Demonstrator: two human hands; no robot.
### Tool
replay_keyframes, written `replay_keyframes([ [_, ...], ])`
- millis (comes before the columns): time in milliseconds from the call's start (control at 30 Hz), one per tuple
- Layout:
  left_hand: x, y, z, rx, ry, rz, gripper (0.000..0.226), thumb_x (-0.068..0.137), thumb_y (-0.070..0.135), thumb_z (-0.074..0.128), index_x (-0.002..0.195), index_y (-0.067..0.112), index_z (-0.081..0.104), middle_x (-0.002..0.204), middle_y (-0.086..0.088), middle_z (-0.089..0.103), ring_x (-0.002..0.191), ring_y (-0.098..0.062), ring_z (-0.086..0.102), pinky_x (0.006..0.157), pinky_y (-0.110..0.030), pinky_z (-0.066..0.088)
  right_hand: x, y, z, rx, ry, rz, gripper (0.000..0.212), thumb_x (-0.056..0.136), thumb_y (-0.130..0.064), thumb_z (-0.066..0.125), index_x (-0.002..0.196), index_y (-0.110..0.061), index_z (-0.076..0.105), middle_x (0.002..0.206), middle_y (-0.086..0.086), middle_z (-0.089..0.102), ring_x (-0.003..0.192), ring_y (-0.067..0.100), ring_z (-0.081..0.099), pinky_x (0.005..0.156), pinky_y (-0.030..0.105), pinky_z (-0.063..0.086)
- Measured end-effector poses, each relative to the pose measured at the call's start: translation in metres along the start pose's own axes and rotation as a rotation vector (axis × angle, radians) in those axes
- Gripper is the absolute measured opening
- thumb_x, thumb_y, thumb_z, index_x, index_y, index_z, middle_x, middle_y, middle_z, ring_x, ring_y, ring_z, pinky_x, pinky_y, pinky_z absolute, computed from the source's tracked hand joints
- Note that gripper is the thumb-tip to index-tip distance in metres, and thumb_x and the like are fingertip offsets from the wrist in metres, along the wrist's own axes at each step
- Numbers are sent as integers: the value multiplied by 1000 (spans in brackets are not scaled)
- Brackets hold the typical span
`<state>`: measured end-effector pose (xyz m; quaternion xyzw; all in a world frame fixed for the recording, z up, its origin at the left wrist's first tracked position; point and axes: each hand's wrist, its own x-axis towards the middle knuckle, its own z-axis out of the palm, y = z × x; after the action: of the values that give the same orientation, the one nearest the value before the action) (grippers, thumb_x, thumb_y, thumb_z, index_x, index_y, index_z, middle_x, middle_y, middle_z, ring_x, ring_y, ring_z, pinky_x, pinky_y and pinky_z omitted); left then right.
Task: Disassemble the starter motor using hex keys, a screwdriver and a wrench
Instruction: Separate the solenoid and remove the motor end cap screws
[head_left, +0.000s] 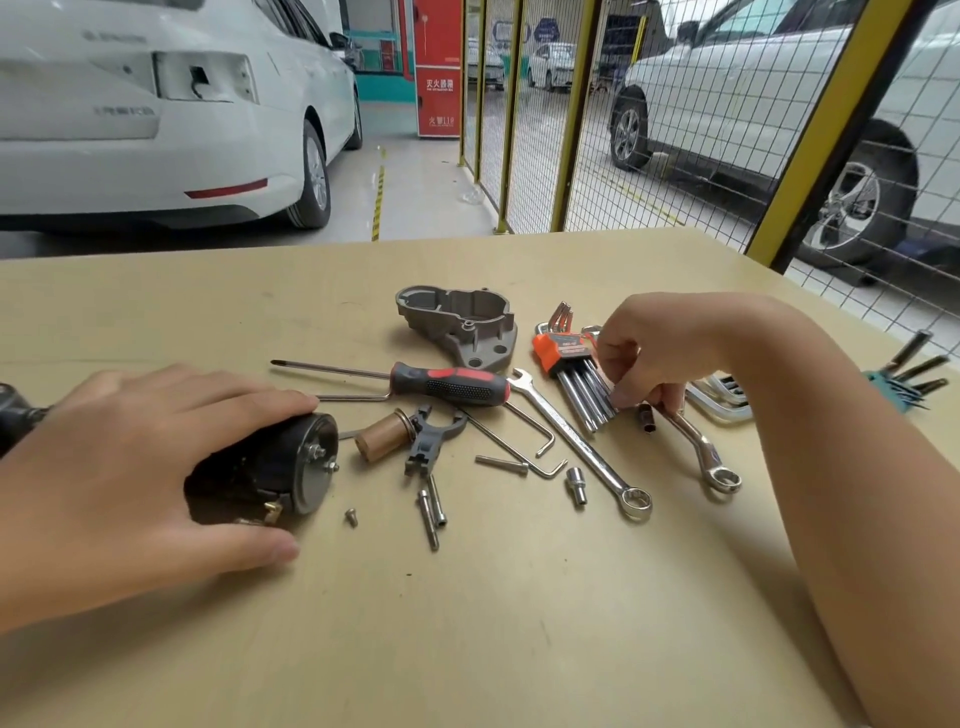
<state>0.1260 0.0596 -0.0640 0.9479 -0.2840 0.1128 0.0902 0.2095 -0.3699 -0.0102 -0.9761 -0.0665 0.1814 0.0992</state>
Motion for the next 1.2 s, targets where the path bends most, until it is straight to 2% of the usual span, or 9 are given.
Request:
replay_keyframes([
  [167, -1, 2, -2, 1, 3, 15, 97, 57, 99, 63, 144, 61, 45, 137, 38, 52, 111, -5, 59, 79, -57, 52, -10, 5, -6, 86, 154, -174, 15, 83, -18, 83, 76, -19, 70, 68, 11, 71, 54, 17, 63, 55, 32, 51],
  [300, -1, 8, -5, 24, 19, 32, 93, 60, 100, 60, 143, 63, 43, 137, 37, 53, 111, -5, 60, 78, -55, 51, -21, -1, -13, 699, 175, -442, 19, 84, -15, 77, 90, -1, 66, 87, 26, 69, 76, 29, 70, 67, 42, 63],
  [367, -1, 11, -6, 37, 30, 36, 91, 61, 99, 59, 142, 62, 43, 136, 36, 54, 111, -6, 61, 80, -54, 50, -23, -20, -8, 1025, 56, -612, 21, 86, -11, 76, 94, 1, 60, 91, 29, 61, 81, 34, 73, 71, 48, 64],
  [433, -2, 14, -7, 56, 43, 35, 89, 63, 99, 57, 142, 59, 46, 134, 35, 54, 111, -5, 60, 80, -52, 50, -22, -51, 6, 1286, -108, -768, 19, 89, -7, 73, 96, -4, 55, 95, 25, 54, 76, 31, 72, 64, 42, 64],
  [600, -3, 18, -11, 69, 47, 41, 89, 66, 95, 59, 142, 48, 52, 132, 30, 60, 114, -8, 61, 85, -53, 50, -26, -121, 50, 1555, -481, -809, 26, 84, -1, 66, 108, -8, 58, 93, 17, 60, 66, 18, 57, 59, 30, 52],
  [667, -3, 19, -12, 71, 44, 43, 88, 66, 94, 60, 141, 48, 54, 132, 28, 61, 115, -9, 61, 88, -52, 49, -28, -135, 64, 1571, -510, -739, 35, 79, 2, 70, 111, -8, 62, 91, 17, 67, 67, 19, 58, 61, 30, 54],
  [867, -4, 18, -11, 65, 61, 58, 87, 65, 88, 65, 140, 47, 51, 132, 23, 64, 116, -14, 64, 88, -52, 50, -27, -143, 82, 1419, -417, -581, 29, 77, 3, 71, 105, -3, 76, 97, 20, 71, 76, 25, 61, 66, 29, 57],
  [1033, -5, 16, -9, 57, 65, 67, 87, 66, 89, 63, 142, 48, 49, 133, 27, 60, 120, -11, 61, 90, -52, 49, -27, -145, 85, 1398, -387, -577, 32, 78, 3, 73, 108, -5, 79, 91, 16, 74, 84, 29, 65, 71, 31, 59],
  [1200, -6, 17, -10, 63, 56, 54, 88, 66, 89, 64, 142, 45, 53, 134, 26, 61, 122, -11, 61, 90, -53, 49, -27, -149, 91, 1181, -100, -555, 25, 76, -1, 82, 101, -3, 76, 86, 26, 73, 70, 30, 72, 66, 35, 61],
])
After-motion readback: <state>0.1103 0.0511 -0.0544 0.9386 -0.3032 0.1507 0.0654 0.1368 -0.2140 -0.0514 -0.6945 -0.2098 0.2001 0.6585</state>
